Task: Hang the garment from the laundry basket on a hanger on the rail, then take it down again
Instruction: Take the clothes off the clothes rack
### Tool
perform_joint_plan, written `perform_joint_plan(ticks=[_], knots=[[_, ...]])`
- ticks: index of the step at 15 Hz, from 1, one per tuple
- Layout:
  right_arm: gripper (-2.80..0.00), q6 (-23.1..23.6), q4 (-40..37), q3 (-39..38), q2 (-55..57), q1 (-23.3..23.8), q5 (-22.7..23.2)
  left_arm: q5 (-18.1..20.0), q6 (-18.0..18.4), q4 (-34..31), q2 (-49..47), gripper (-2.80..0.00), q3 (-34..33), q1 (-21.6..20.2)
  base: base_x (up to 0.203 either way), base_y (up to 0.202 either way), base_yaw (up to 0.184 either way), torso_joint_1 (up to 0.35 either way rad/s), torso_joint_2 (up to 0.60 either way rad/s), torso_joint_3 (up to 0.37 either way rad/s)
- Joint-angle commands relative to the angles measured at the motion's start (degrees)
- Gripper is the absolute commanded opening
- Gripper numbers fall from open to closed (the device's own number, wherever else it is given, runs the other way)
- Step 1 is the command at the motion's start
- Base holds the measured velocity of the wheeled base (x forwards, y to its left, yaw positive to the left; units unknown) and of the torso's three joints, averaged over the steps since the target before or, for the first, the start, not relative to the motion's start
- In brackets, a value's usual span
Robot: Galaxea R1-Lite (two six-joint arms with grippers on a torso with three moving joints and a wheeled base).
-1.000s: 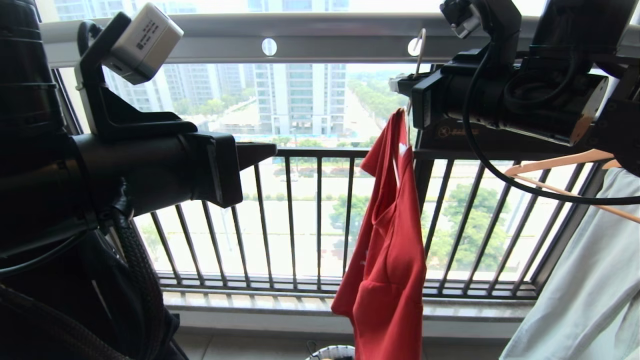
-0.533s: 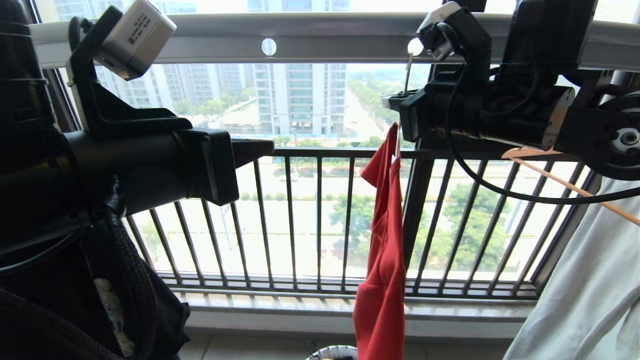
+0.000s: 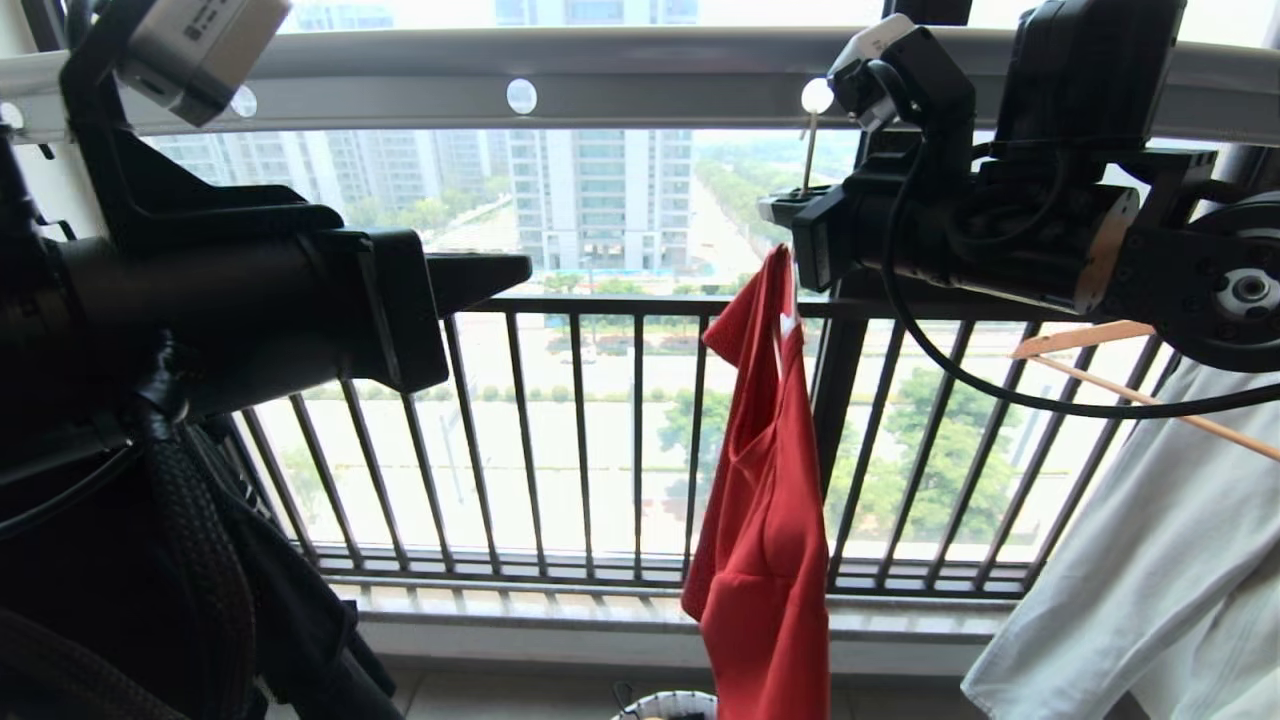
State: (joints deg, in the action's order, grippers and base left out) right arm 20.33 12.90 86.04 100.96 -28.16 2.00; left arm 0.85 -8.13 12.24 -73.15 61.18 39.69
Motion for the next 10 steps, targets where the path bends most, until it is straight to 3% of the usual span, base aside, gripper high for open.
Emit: perform_joint_plan(ticks=[1, 4, 7, 10], knots=[[0.00, 0.1, -0.1, -0.4, -0.9, -0.2, -0.1, 0.0, 0.0, 0.1, 0.3, -2.80, 0.0, 0.0, 0.000, 0.000, 0.000, 0.000, 0.00, 0.000], [0.00, 0.3, -0.1, -4.2, -4.9, -0.7, -0.3, 0.4, -0.1, 0.0, 1.0, -2.80, -0.3, 0.3, 0.000, 0.000, 0.000, 0.000, 0.00, 0.000], [0.00, 0.3, -0.2, -10.3, -11.8, -1.4, -0.8, 0.1, 0.1, -0.1, 1.6, -2.80, -2.4, 3.7, 0.000, 0.000, 0.000, 0.000, 0.00, 0.000], [0.00, 0.8, -4.3, -16.0, -22.1, -3.9, -3.1, -0.2, 0.6, 0.4, 1.7, -2.80, -4.2, 3.7, 0.000, 0.000, 0.000, 0.000, 0.00, 0.000]])
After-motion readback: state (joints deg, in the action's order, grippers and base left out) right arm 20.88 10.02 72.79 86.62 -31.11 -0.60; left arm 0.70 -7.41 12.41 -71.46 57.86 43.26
